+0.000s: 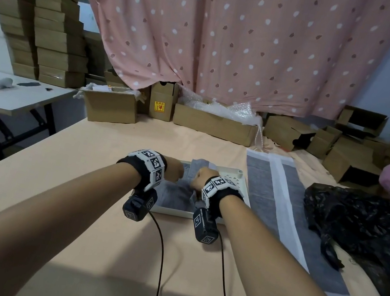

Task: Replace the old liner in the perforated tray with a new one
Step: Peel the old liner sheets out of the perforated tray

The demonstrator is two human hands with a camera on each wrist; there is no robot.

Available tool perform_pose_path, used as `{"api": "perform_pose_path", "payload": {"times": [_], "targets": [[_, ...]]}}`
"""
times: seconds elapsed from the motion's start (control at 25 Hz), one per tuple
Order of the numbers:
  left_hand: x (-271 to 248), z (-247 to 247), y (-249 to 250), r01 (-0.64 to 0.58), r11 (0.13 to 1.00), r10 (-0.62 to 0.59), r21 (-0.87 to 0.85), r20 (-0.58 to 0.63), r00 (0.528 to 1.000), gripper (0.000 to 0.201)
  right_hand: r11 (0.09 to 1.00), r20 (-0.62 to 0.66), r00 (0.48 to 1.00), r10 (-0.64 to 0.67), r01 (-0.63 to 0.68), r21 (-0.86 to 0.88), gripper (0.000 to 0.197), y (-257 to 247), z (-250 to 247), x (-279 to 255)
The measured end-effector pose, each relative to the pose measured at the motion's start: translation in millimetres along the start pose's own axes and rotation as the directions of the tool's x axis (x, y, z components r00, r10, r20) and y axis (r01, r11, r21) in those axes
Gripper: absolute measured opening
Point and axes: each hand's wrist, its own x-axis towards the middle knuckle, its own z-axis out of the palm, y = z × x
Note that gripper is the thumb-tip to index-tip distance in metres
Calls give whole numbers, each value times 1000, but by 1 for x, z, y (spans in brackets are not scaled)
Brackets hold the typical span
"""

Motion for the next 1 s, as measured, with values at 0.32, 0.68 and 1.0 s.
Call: {"api": "perform_pose_path", "payload": {"times": [0.32,0.68,1.0], "targets": [[8,13,13,-151,981,150,-125,-17,988,49,927,120,991,-61,11,376,20,23,1,1],[17,22,19,-158,984,160,-81,18,987,46,986,128,980,-152,160,-53,55,72,-18,-1],[16,26,26,-168,985,168,36,-12,986,50,982,122,980,-160,170,-78,74,72,-8,3]]}}
